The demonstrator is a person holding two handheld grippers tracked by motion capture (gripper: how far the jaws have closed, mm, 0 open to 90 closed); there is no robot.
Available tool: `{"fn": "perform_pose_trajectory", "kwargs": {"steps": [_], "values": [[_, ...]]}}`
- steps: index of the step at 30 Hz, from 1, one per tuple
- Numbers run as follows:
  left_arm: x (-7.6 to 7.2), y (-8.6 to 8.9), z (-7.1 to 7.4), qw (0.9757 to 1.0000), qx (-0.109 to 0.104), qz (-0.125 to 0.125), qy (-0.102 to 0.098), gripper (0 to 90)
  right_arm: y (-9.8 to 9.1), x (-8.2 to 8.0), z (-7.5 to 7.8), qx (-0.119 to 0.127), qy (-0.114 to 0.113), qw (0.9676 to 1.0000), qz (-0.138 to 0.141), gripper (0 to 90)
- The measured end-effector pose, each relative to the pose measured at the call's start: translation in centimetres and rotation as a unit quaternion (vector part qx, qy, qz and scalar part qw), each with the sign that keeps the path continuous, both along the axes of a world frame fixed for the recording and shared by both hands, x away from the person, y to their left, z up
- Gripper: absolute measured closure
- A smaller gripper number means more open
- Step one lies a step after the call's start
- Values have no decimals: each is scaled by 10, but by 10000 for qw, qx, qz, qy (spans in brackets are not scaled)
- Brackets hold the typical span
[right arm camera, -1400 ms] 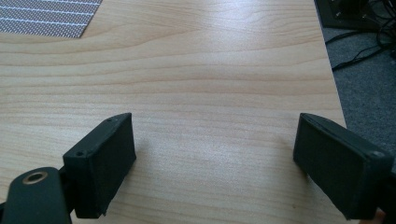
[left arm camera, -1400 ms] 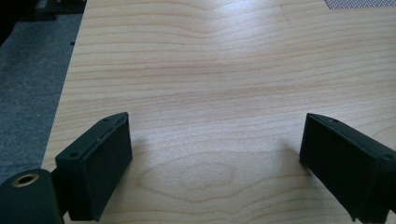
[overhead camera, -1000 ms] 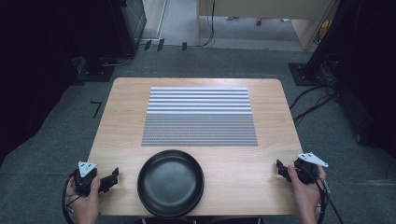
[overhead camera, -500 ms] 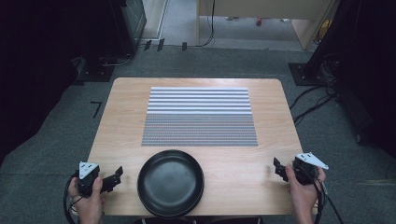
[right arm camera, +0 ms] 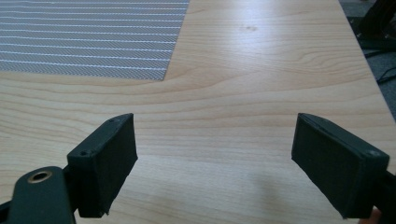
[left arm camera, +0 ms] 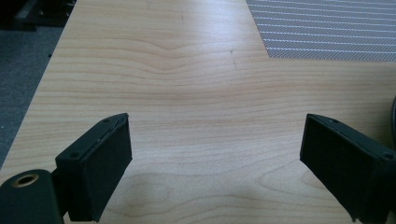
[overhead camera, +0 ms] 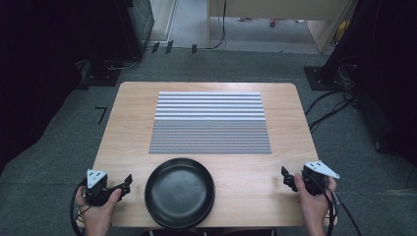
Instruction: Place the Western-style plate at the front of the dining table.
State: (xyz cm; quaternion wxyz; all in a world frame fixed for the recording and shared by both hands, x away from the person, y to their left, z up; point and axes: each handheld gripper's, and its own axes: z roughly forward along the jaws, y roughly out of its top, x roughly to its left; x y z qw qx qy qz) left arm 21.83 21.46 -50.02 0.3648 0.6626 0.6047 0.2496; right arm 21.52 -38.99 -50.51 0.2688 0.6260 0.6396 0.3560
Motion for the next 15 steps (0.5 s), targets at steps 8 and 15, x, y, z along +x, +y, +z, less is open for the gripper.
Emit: {"fn": "perform_pose_trajectory", "kwargs": {"steps": [8, 15], "values": [[-1, -3, 3, 9999, -108, 59, -38, 89, 11, -1, 1, 63, -34, 9999, 144, 135], [1, -5, 5, 9998, -82, 158, 16, 93, 23, -1, 2, 100, -56, 9995, 306, 135]]}}
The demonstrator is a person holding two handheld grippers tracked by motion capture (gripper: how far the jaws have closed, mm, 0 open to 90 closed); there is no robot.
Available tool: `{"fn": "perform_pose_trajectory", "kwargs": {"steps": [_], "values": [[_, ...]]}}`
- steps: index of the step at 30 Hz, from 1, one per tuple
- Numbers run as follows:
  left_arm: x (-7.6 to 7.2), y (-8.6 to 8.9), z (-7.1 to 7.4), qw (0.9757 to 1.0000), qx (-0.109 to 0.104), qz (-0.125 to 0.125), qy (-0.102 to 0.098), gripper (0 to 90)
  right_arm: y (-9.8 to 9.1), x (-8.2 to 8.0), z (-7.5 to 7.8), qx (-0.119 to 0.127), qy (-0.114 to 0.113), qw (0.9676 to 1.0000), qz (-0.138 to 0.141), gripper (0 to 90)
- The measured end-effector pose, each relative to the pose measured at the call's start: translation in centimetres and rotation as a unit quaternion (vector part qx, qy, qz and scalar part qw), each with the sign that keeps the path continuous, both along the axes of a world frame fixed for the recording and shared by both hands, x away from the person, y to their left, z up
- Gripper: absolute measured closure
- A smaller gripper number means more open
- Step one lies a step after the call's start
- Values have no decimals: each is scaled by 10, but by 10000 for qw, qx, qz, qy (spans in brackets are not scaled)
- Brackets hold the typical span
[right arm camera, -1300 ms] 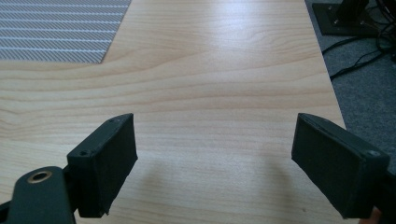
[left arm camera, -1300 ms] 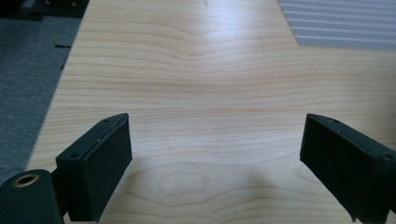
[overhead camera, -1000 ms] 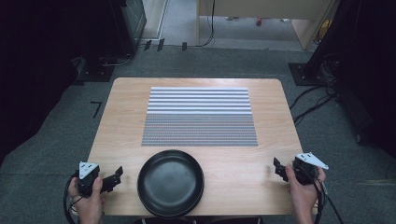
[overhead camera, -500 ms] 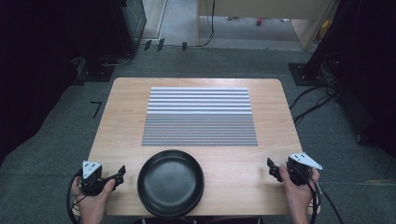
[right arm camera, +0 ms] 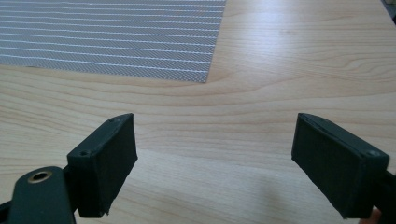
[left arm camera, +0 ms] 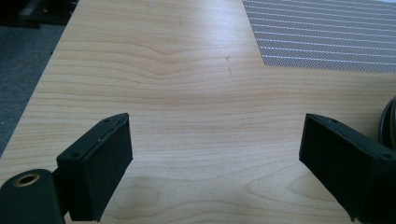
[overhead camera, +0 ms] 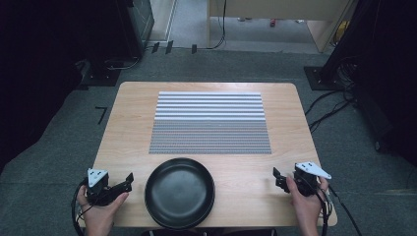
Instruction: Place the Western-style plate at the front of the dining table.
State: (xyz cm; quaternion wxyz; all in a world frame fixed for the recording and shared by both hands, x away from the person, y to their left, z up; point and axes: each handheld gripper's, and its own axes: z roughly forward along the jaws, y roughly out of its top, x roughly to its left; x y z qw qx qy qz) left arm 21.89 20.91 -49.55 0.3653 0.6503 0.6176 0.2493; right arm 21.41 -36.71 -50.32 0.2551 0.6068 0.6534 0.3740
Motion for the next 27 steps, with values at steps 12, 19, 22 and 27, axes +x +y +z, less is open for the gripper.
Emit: {"fn": "perform_pose_trajectory", "kwargs": {"steps": [12, 19, 22, 27], "values": [[-5, -8, 7, 9996, -209, -120, -173, 107, 20, 0, -1, 140, -71, 9996, 222, 135], [-8, -13, 10, 9987, -367, -257, -240, 134, 32, 0, -1, 170, -95, 9993, 322, 138], [-9, -16, 11, 9983, -421, -328, -253, 135, 37, -1, -1, 171, -96, 9991, 384, 138], [-11, -22, 12, 9972, -509, -473, -269, 138, 44, 0, -2, 161, -70, 9988, 454, 139]]}}
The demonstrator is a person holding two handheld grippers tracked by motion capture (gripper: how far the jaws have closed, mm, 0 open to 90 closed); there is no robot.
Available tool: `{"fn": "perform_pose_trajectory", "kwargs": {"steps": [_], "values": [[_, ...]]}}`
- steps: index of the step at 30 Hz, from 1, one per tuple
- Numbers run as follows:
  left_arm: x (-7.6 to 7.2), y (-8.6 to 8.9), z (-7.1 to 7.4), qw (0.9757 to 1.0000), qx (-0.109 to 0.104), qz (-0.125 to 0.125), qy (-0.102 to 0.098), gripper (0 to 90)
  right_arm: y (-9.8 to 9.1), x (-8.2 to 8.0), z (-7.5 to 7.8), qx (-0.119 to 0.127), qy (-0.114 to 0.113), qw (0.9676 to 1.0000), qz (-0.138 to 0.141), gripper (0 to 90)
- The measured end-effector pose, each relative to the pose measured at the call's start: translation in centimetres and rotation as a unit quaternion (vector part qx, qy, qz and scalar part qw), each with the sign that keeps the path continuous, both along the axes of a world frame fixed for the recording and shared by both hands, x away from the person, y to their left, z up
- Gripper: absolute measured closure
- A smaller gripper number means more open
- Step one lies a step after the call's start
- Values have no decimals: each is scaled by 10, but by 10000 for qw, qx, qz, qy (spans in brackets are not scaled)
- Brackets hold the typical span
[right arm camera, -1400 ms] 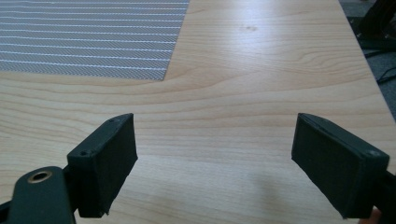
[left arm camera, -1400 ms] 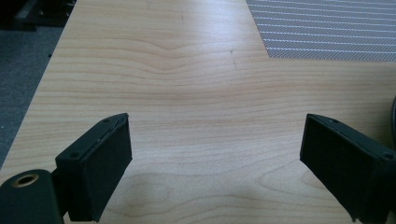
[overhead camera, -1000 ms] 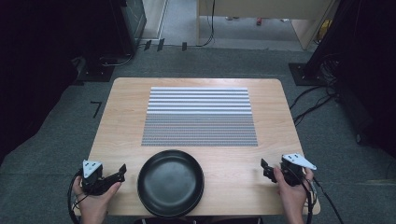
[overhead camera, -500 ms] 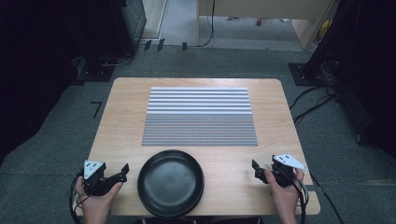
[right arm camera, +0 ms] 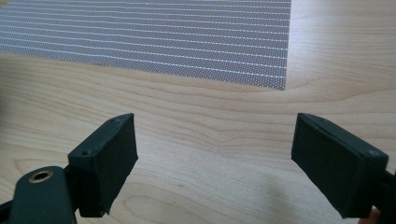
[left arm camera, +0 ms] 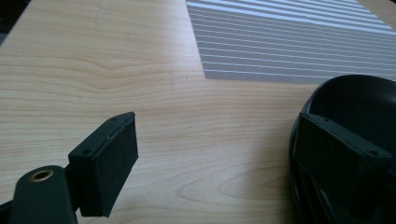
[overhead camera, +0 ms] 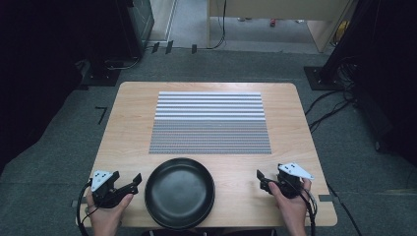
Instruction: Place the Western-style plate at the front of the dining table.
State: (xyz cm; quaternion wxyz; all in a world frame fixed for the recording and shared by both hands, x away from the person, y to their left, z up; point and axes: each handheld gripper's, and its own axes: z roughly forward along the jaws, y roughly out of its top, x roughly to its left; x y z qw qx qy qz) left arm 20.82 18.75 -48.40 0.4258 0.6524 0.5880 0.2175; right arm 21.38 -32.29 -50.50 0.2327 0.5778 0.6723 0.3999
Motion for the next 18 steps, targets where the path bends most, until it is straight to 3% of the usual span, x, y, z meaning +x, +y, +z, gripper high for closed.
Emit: {"fn": "perform_pose_trajectory", "kwargs": {"steps": [15, 18], "values": [[-6, -15, 3, 9987, -156, -471, -134, 240, 12, -2, 4, 128, -49, 9999, 58, 162], [-8, -16, 3, 9978, -260, -589, -146, 320, 16, -2, 5, 107, -52, 9999, -30, 191]]}}
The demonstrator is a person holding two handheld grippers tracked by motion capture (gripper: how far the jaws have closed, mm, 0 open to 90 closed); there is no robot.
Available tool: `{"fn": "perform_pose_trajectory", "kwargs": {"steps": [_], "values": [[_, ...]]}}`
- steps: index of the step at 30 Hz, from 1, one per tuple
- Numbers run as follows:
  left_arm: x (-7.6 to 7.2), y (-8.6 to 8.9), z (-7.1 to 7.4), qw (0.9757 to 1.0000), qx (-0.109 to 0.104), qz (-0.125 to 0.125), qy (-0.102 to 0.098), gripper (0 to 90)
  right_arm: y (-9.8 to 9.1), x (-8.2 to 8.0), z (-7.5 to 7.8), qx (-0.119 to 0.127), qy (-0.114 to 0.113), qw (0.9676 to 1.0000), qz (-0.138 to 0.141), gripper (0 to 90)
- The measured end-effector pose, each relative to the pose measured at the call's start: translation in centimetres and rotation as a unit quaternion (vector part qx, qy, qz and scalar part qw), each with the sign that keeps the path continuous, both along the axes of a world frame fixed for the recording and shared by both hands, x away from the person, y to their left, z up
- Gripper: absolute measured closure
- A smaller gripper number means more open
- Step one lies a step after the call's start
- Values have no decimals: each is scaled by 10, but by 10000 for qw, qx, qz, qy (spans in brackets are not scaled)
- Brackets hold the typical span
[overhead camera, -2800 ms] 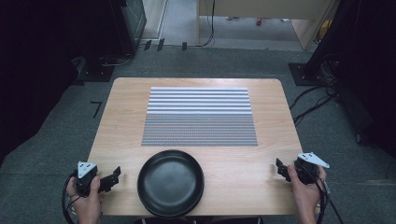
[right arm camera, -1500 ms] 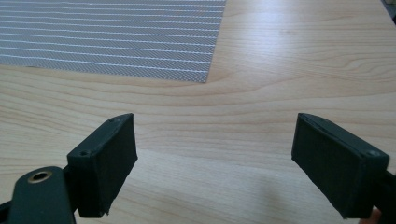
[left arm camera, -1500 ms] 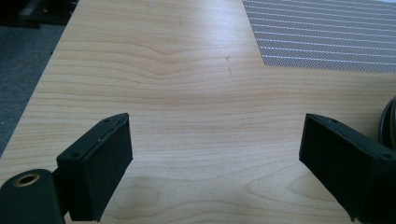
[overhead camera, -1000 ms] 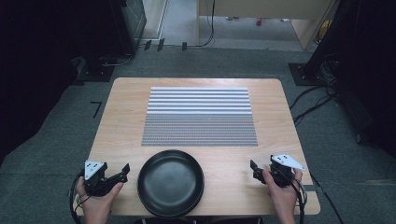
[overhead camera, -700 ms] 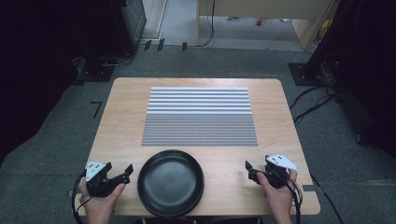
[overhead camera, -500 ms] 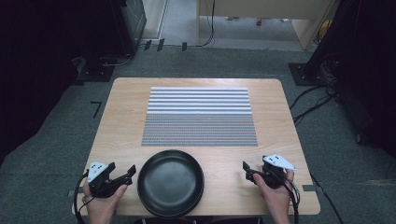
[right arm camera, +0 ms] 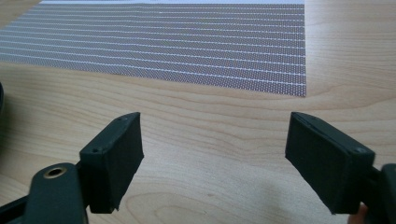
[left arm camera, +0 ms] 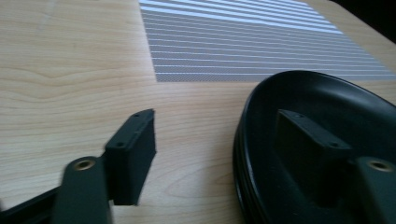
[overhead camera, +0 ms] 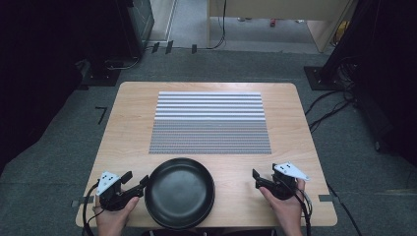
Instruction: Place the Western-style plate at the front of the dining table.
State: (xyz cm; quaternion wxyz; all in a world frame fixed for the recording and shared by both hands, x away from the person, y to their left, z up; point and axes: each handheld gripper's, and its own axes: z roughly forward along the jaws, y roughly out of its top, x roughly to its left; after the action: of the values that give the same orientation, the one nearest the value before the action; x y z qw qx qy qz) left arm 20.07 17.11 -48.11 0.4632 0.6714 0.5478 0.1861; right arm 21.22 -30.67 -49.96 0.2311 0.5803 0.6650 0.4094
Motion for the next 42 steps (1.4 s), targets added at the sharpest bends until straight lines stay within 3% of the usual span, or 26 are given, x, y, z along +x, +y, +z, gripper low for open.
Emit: {"fn": "perform_pose_trajectory", "kwargs": {"steps": [5, 11, 14, 16, 18, 25, 27, 32, 38, 42], "values": [[-1, -1, 0, 9999, -96, -140, 17, 377, 7, -1, 3, -34, -18, 10000, -72, 225], [-2, -1, -1, 9995, -161, -259, 30, 412, 16, -3, 4, -30, -109, 9999, 44, 270], [-3, -3, -1, 9993, -189, -320, 32, 423, 20, -4, 5, 54, -168, 9997, 138, 288], [-3, -5, -1, 9991, -194, -360, 57, 428, 24, -4, 7, 257, -213, 9990, 283, 336], [-3, -6, -1, 9991, -166, -391, 63, 434, 29, -4, 9, 389, -184, 9981, 443, 367], [-4, -9, -2, 9991, -119, -389, 140, 460, 50, -7, 8, 488, -87, 9952, 839, 453], [-5, -10, -3, 9990, -104, -406, 167, 489, 62, -10, 10, 757, -53, 9914, 1062, 499], [-6, -11, -3, 9986, -56, -471, 217, 526, 78, -13, 10, 846, -48, 9873, 1344, 548], [-8, -10, -4, 9981, -113, -536, 292, 565, 94, -14, 7, 797, 286, 9858, 1451, 620], [-10, -10, -4, 9979, -152, -543, 318, 579, 101, -8, 13, 1062, 414, 9861, 1206, 694]]}}
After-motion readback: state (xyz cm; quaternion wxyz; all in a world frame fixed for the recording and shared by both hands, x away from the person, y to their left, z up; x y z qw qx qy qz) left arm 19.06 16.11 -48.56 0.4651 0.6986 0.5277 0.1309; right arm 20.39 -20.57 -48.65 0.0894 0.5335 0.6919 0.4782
